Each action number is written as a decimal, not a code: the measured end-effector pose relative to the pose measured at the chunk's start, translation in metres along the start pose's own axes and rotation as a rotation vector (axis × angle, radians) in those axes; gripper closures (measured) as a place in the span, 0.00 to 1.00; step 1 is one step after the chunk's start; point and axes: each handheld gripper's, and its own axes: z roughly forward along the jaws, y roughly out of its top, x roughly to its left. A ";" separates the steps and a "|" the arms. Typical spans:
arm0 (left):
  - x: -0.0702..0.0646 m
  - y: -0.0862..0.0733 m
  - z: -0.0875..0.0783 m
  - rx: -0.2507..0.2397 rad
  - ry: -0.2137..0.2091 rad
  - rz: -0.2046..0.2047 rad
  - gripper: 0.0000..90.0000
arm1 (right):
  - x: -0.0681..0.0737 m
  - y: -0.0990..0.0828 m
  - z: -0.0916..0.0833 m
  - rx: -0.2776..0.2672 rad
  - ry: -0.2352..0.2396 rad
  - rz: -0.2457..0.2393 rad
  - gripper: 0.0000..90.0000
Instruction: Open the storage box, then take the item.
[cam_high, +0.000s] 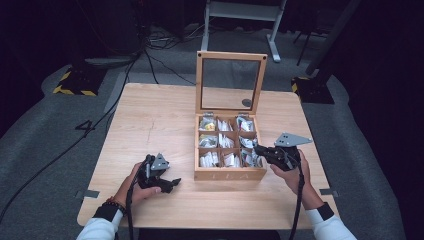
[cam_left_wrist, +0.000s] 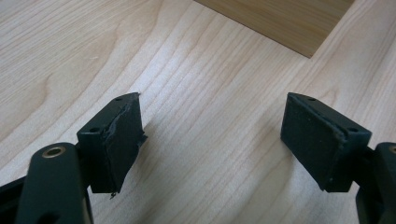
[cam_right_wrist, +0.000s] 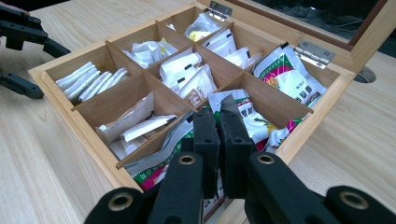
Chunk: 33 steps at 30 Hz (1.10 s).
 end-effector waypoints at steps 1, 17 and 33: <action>0.000 -0.001 -0.001 0.001 0.000 0.000 0.24 | 0.000 0.000 -0.001 -0.002 0.004 0.000 0.97; 0.002 -0.001 -0.001 0.002 -0.014 0.012 0.23 | -0.006 0.001 -0.008 -0.047 0.007 -0.006 0.97; 0.002 -0.002 -0.002 0.001 -0.009 0.008 0.23 | -0.008 0.013 -0.021 -0.131 0.015 -0.023 0.97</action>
